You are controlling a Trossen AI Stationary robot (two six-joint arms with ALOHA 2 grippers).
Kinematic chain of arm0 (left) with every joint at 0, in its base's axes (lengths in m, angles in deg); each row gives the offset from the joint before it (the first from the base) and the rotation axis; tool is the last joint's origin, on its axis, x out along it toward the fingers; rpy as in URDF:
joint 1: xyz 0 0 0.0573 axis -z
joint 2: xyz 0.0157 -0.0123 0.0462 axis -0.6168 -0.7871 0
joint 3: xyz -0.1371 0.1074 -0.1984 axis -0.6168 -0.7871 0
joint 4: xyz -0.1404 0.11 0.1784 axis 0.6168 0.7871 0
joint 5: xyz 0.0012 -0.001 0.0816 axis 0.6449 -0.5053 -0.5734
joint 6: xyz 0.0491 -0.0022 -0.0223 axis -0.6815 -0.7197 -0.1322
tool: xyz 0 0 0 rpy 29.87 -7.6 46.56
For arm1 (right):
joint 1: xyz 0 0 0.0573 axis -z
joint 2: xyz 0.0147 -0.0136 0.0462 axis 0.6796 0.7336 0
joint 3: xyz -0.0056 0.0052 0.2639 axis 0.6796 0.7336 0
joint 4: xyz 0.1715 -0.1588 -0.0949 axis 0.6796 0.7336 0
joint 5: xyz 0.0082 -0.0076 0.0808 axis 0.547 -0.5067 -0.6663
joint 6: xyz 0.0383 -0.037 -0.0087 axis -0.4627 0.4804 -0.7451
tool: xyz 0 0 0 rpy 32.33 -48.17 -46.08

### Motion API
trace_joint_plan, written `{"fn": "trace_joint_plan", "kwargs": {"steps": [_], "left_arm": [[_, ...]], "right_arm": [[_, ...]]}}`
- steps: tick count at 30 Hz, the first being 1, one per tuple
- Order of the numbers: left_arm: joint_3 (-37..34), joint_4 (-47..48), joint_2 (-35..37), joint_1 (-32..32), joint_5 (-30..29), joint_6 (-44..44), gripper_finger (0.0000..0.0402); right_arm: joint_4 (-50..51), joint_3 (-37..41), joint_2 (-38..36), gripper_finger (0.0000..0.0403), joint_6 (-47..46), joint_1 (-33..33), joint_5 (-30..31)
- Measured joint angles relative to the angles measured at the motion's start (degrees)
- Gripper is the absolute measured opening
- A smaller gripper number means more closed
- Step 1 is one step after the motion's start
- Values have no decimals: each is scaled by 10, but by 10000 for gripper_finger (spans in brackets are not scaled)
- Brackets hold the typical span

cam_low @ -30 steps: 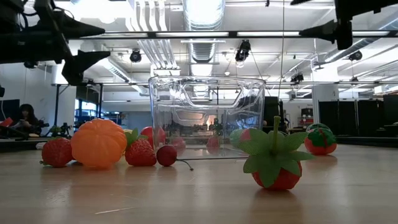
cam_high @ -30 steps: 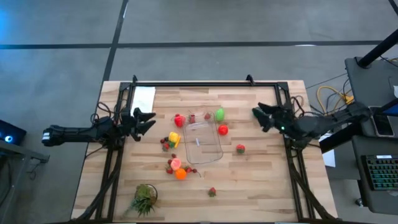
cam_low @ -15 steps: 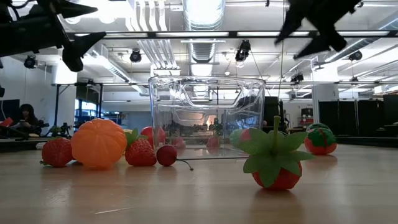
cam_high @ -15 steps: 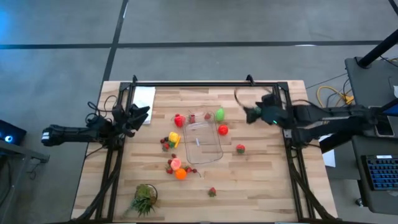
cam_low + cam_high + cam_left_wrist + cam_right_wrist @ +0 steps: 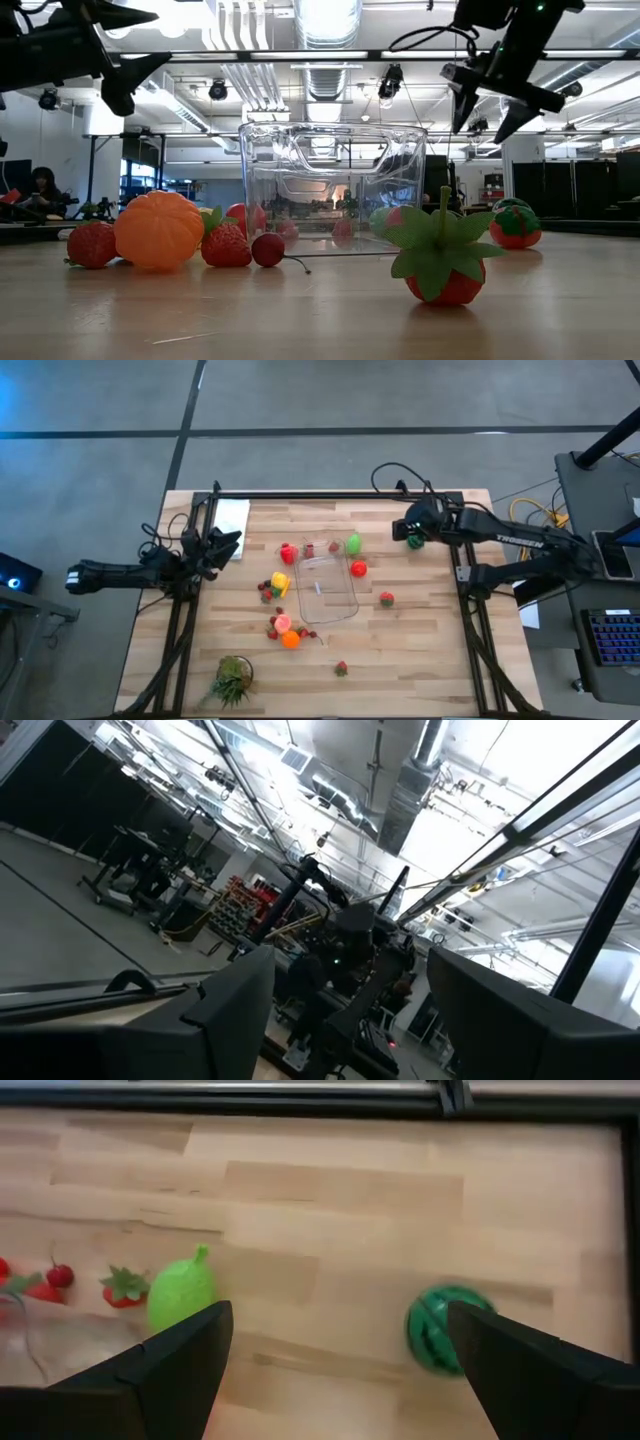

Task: Pick and placing Produce into tupperware
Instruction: Put the watermelon into the transparent bin

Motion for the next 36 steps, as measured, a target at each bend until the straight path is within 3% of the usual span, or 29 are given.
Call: {"fn": "trace_joint_plan", "kwargs": {"steps": [8, 13, 19, 24, 28, 36], "left_arm": [[0, 1, -1, 0, 0, 0, 249], [0, 1, -3, 0, 0, 0, 249], [0, 1, -10, 0, 0, 0, 249], [0, 2, -12, 0, 1, 0, 249], [0, 2, -14, 0, 1, 0, 249], [0, 3, -18, 0, 1, 0, 249]], "right_arm": [[-2, -60, 47, 359, 29, 4, 5], [10, -97, 81, 359, 64, 4, 61], [68, -124, 124, 359, 55, 5, 19], [146, -109, 173, 359, 26, 46, -26], [145, -78, 191, 359, 35, 74, -73], [118, -31, 172, 359, 73, 106, -74]]}}
